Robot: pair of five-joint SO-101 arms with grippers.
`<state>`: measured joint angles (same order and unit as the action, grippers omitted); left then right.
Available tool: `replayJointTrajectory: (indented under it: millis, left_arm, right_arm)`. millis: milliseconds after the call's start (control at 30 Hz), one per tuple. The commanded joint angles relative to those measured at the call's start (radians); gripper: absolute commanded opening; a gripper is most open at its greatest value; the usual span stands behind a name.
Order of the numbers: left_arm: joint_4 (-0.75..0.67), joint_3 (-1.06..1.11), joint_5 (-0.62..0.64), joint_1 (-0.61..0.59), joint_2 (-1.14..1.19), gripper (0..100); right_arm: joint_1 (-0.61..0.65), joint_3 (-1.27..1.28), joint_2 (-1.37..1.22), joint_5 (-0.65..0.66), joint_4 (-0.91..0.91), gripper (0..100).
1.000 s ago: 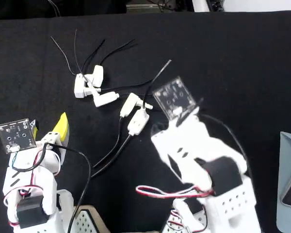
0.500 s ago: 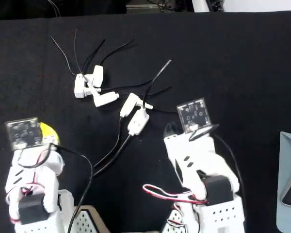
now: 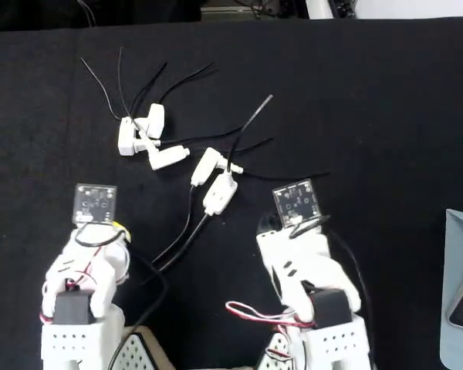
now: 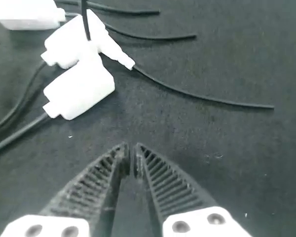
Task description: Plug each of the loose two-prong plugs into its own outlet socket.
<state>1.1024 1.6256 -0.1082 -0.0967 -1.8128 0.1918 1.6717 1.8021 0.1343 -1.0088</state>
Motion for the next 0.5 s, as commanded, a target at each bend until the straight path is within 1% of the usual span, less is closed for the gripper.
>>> replayJointTrajectory:
  millis: [0, 67, 133, 200, 467]
  left_arm:
    - [-0.034, 0.03, -0.006, 0.061, -0.008, 3]
    - [-0.034, 0.044, -0.003, 0.076, -0.008, 3]
    - [-0.035, 0.073, -0.005, 0.091, -0.006, 3]
    - [-0.028, 0.074, -0.005, 0.094, -0.005, 3]
    - [-0.026, 0.074, 0.0, 0.101, -0.003, 3]
  right_arm:
    - [-0.057, 0.012, 0.076, -0.091, 0.051, 1.3]
    - [-0.081, 0.013, 0.076, -0.17, 0.052, 1.3]
    - [-0.092, 0.013, 0.067, -0.216, 0.051, 1.3]
    - [-0.104, 0.013, 0.067, -0.23, 0.021, 1.3]
    - [-0.101, 0.013, 0.07, -0.229, -0.187, 1.3]
